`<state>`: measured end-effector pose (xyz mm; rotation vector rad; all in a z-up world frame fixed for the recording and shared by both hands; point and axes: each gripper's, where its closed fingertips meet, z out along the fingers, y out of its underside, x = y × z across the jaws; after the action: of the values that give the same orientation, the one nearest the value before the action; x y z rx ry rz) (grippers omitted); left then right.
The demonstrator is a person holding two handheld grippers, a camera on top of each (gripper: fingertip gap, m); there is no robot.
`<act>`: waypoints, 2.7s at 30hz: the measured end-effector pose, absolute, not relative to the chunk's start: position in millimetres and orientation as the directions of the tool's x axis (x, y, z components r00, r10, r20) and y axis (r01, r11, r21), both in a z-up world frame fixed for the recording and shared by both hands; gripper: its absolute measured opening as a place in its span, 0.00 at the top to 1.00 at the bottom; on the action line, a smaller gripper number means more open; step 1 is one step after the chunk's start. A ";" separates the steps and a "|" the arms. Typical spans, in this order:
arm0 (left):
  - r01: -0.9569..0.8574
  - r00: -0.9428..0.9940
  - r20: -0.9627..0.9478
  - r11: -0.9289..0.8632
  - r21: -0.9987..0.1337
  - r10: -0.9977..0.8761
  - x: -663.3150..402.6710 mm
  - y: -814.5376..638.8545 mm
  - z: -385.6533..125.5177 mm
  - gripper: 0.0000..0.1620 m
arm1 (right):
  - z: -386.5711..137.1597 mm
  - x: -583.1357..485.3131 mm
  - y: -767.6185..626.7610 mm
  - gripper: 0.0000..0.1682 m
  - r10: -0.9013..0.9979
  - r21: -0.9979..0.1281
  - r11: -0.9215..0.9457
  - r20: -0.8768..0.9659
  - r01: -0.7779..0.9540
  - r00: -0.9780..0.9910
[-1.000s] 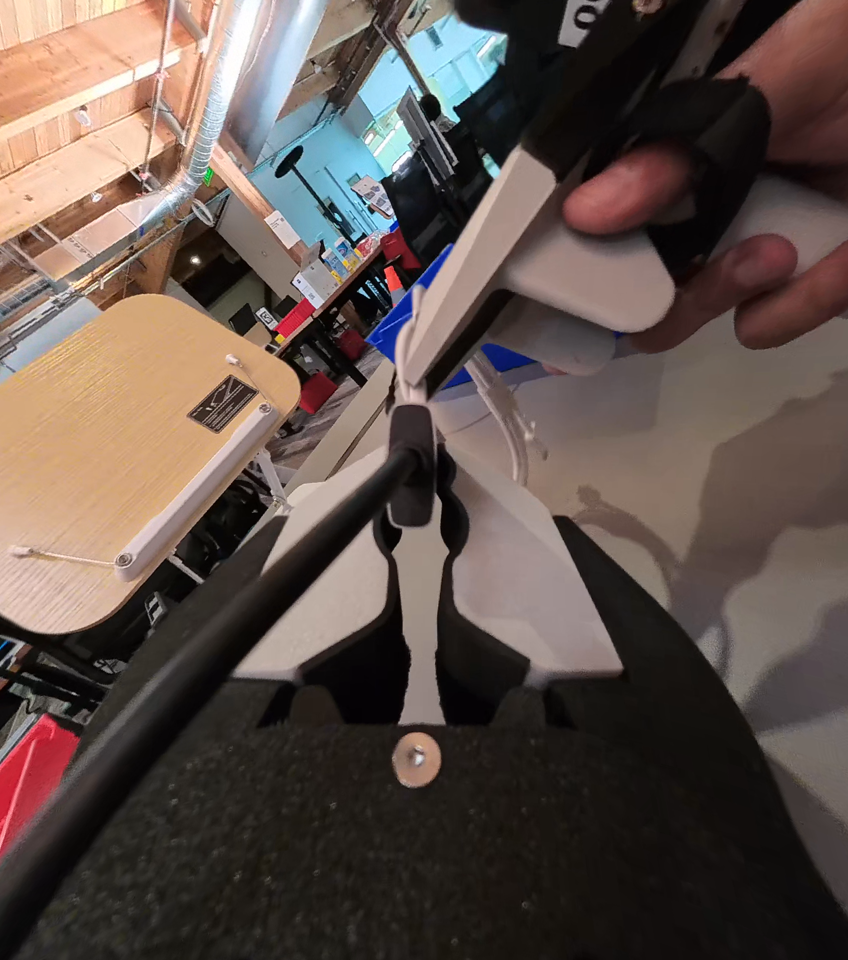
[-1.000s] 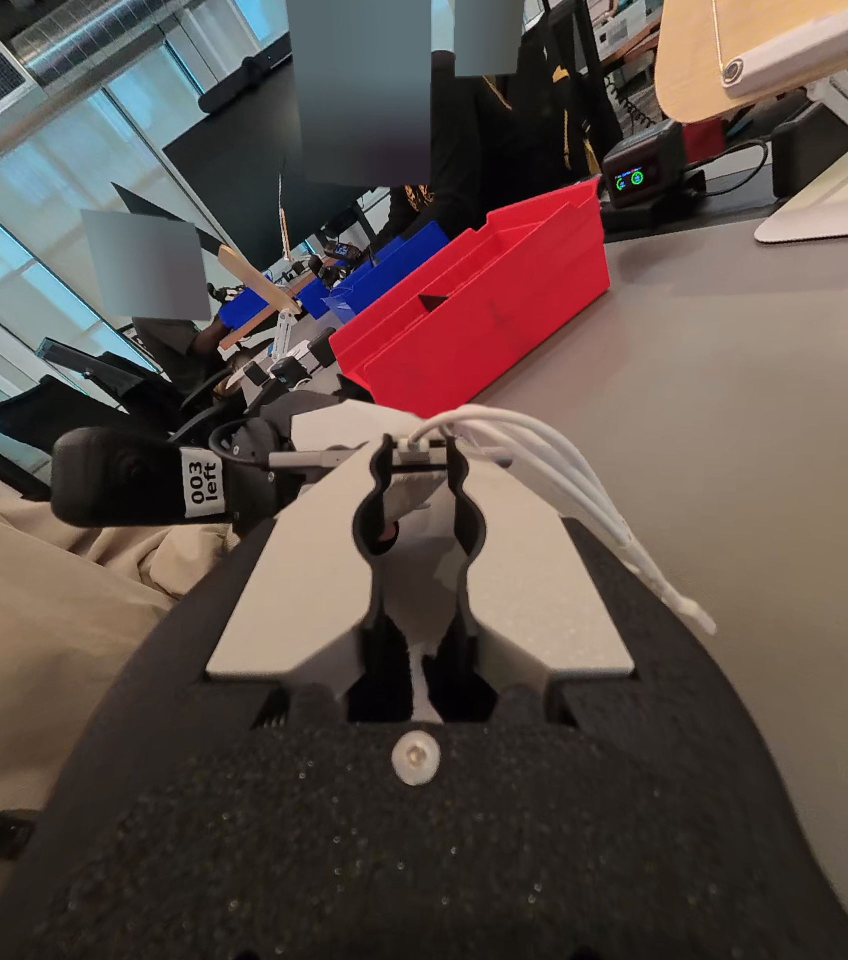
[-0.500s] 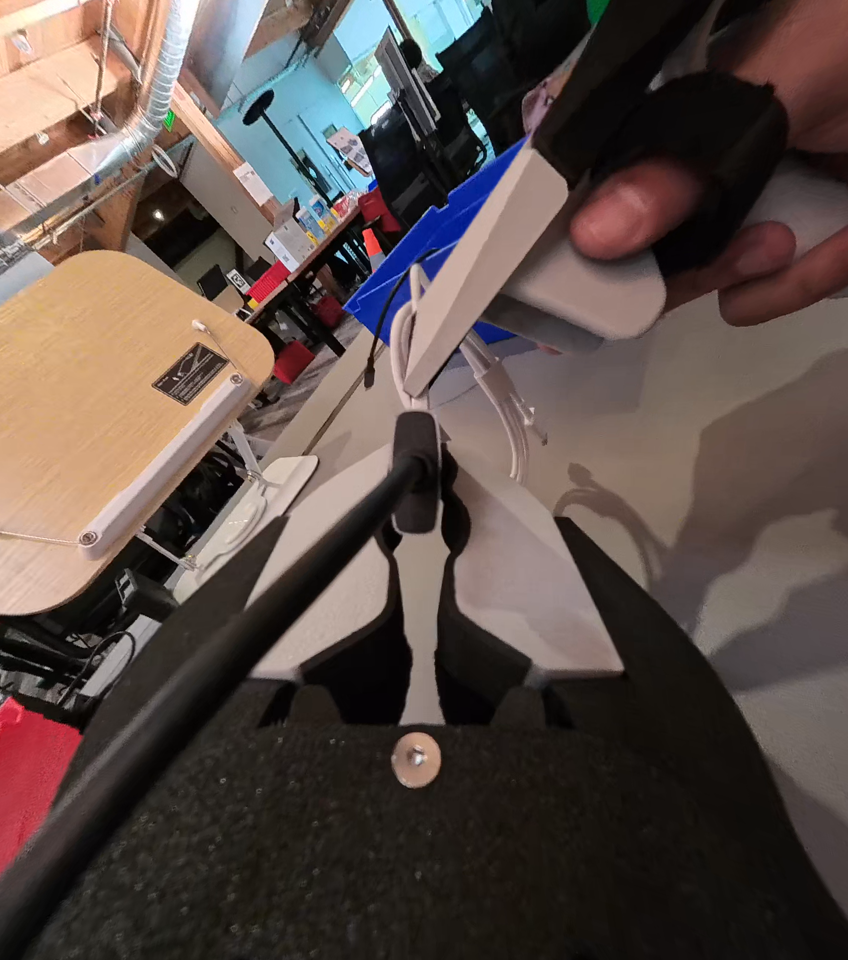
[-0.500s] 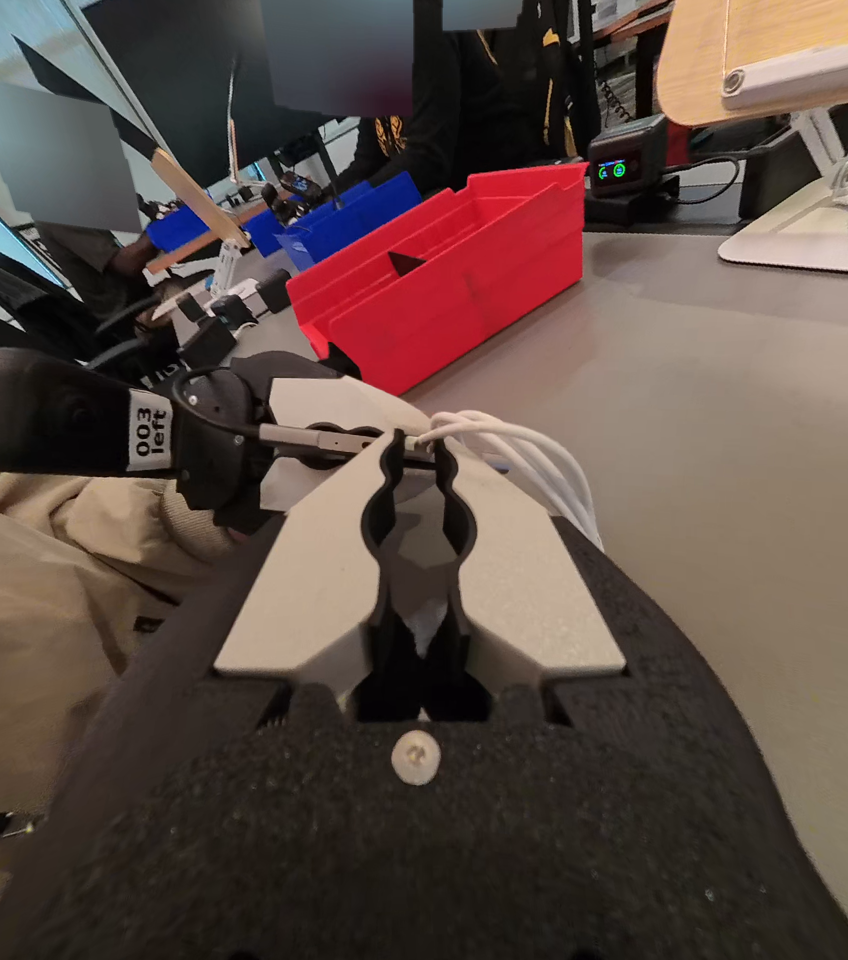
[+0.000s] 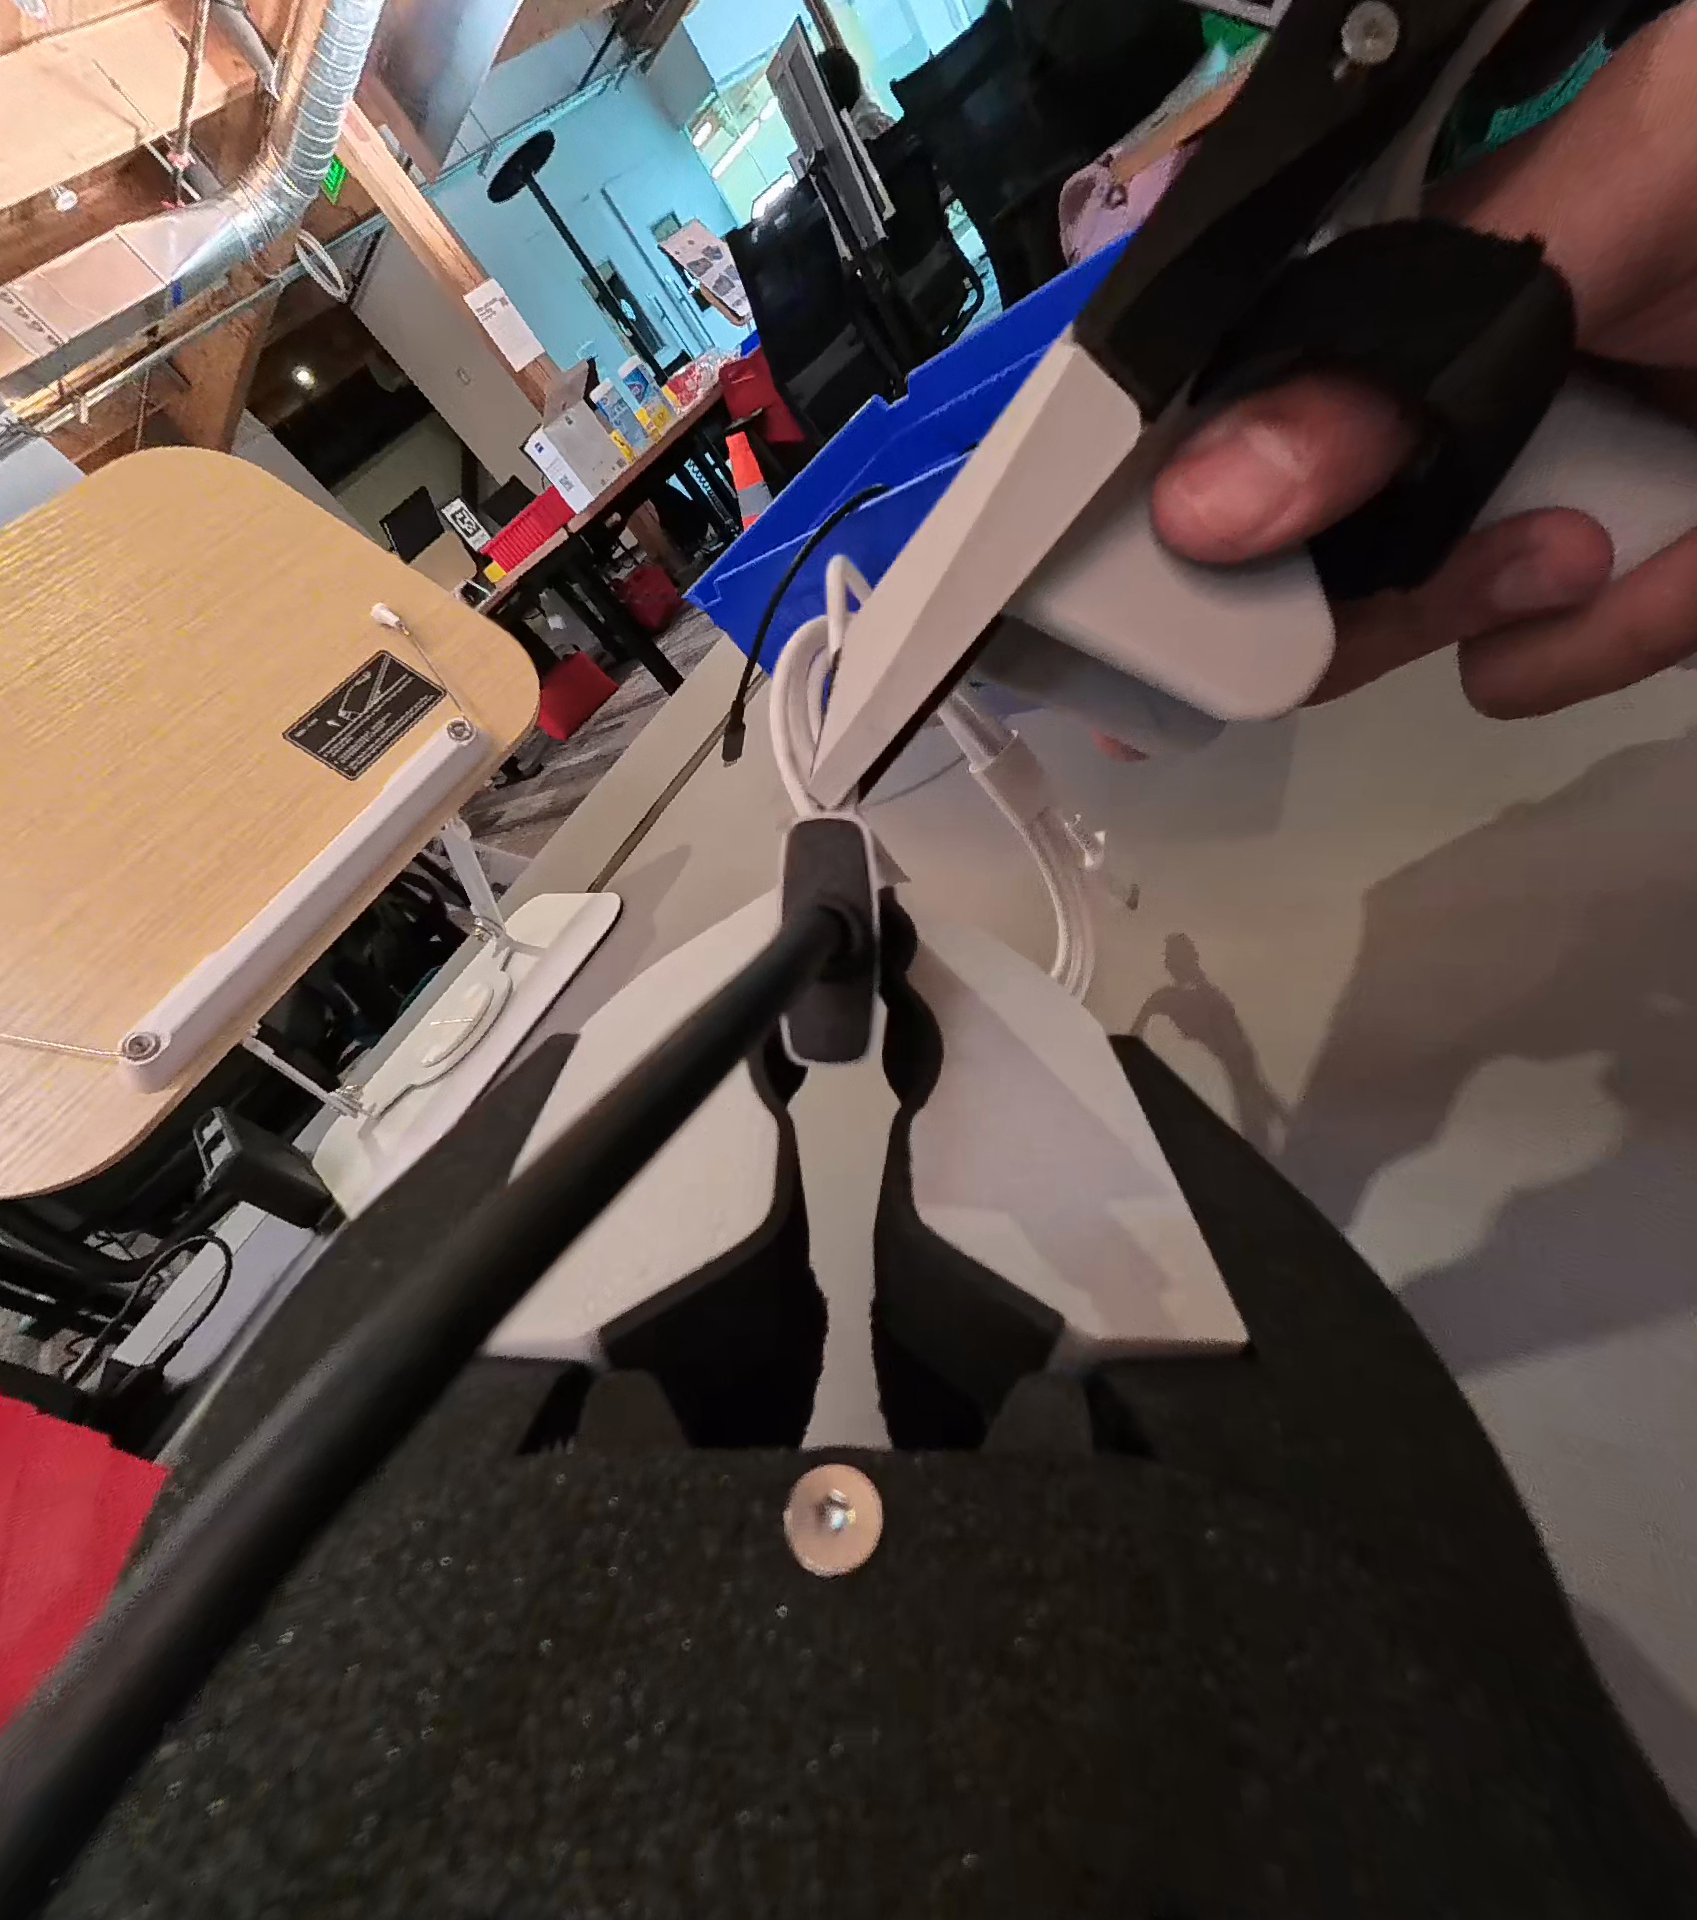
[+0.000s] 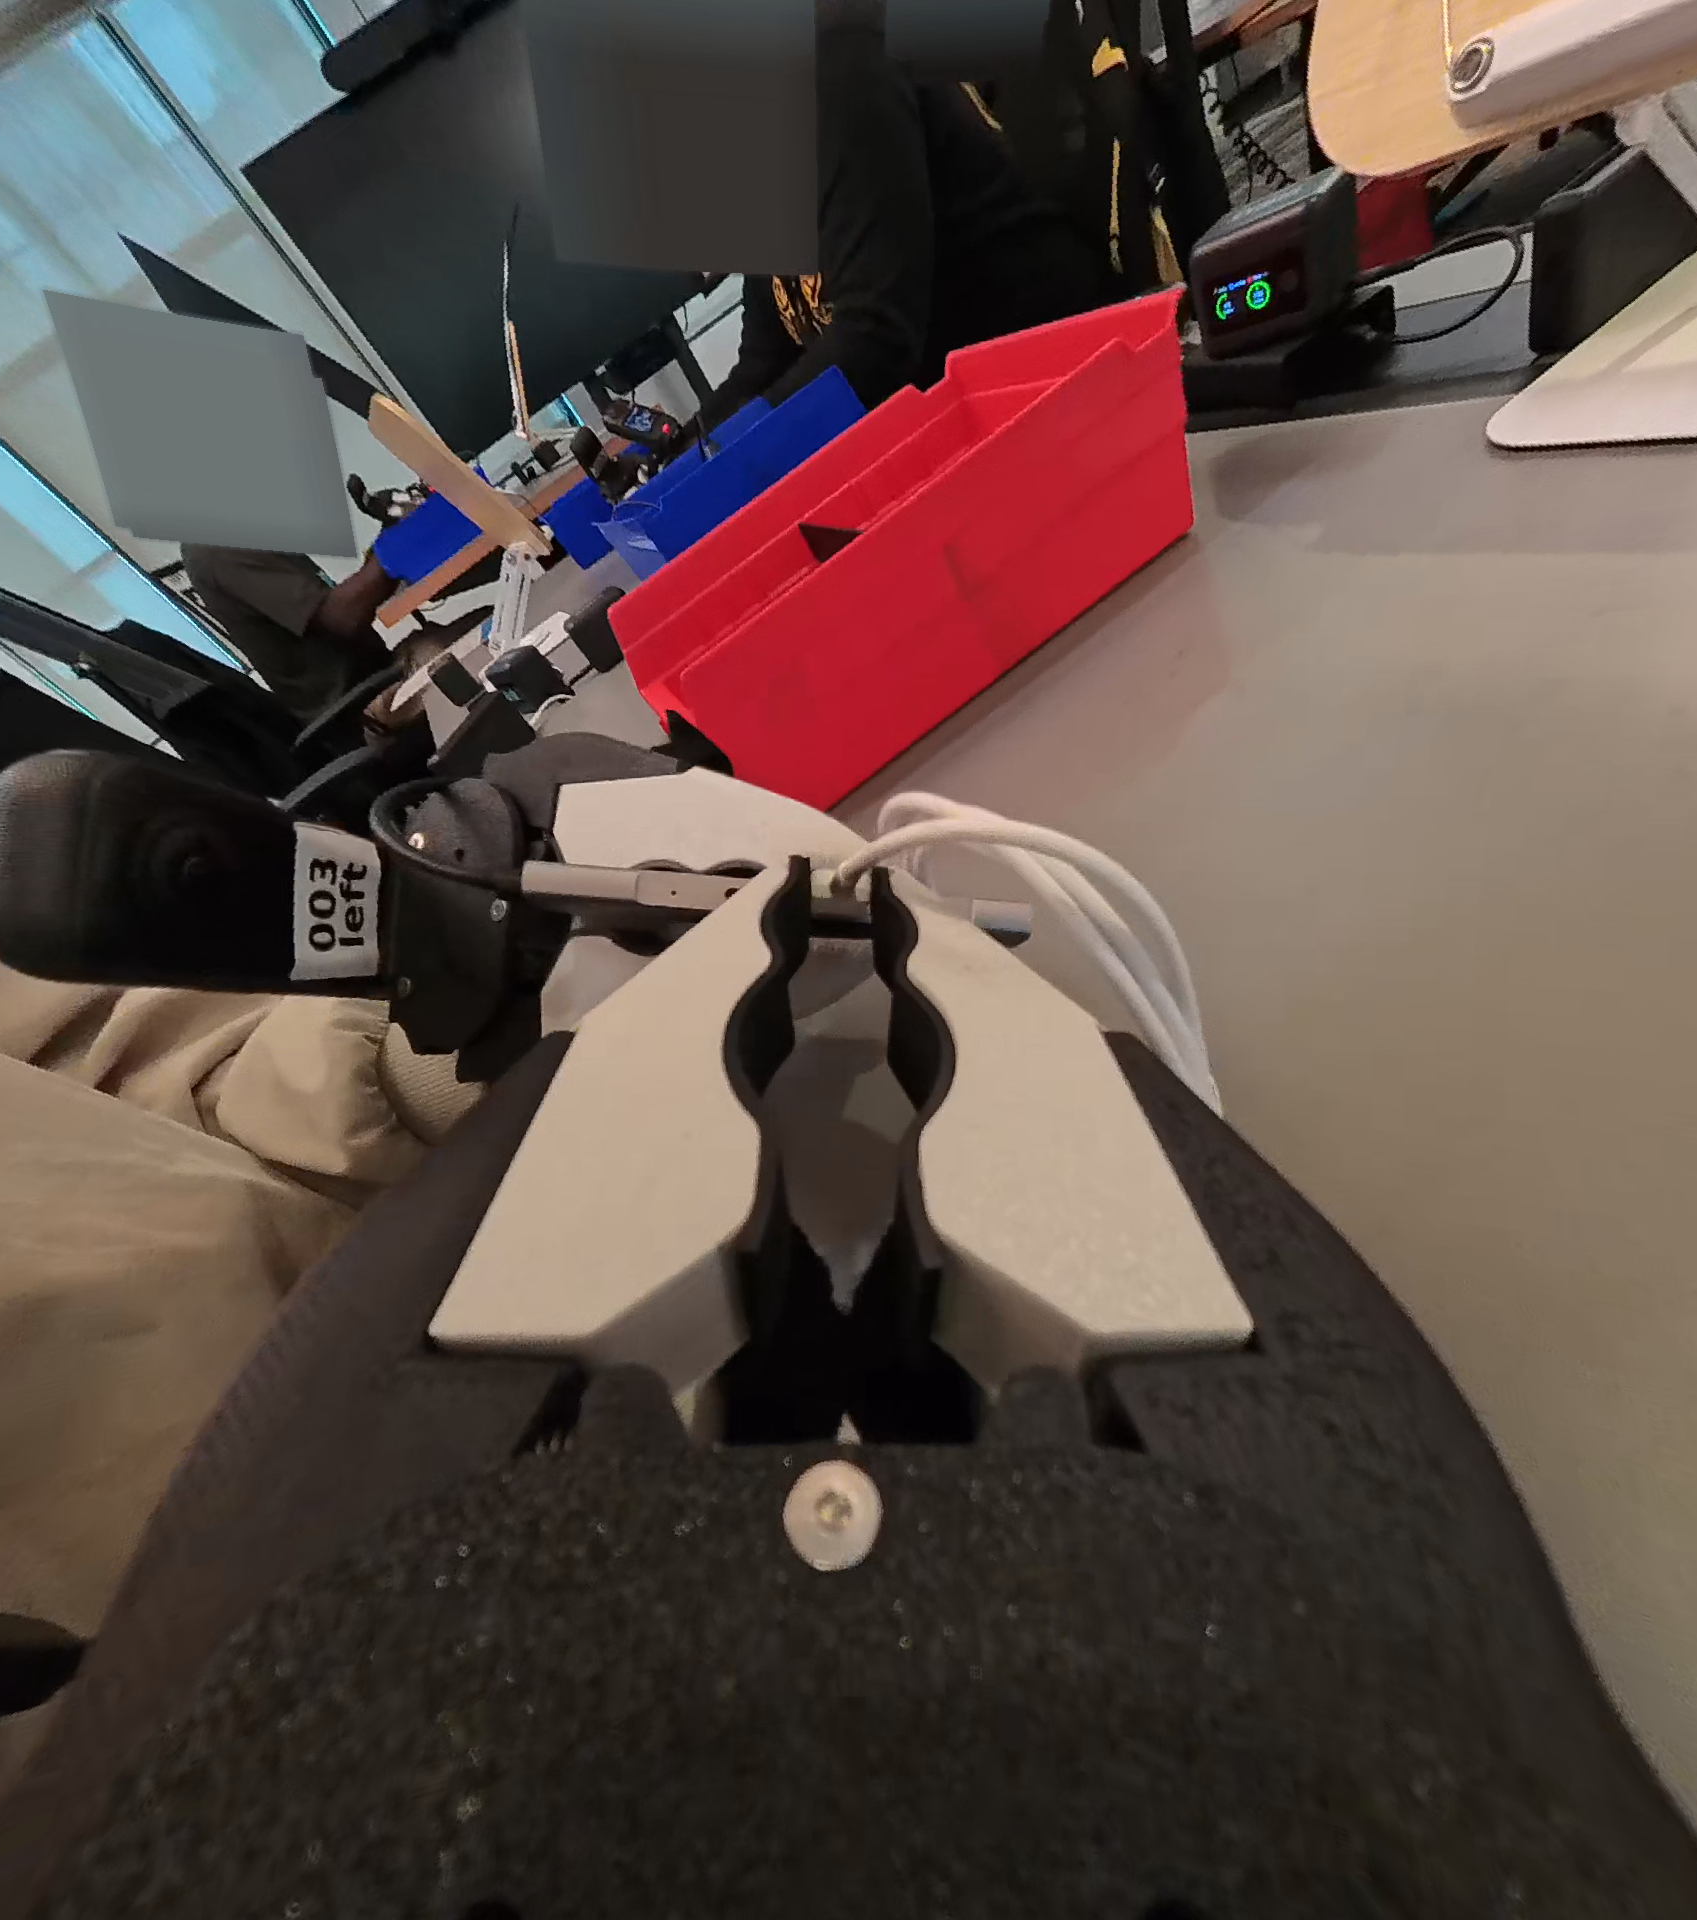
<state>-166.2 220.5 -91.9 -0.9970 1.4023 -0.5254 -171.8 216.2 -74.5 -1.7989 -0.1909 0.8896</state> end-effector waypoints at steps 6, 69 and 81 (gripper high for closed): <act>-0.211 0.160 -0.455 0.420 -0.883 -0.876 -165.1 226.8 -92.5 0.94 | -72.6 -170.1 224.0 0.93 0.497 -0.851 -0.412 -0.509 -0.326 0.703; -0.166 -0.122 0.312 -0.290 -0.942 -0.942 -216.3 157.9 -64.1 0.83 | -157.2 252.2 273.0 0.79 -0.215 -0.327 -0.919 -0.059 -0.222 0.975; -0.022 0.628 0.132 -0.187 -0.982 -0.767 -374.2 296.7 -46.6 0.77 | -15.7 173.9 215.4 0.65 -0.163 -0.915 -0.380 -0.082 -0.139 0.983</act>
<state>-374.2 296.7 -46.6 -1.6368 0.6627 -0.7646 173.9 215.4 -15.7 -1.9663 0.2157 -0.0261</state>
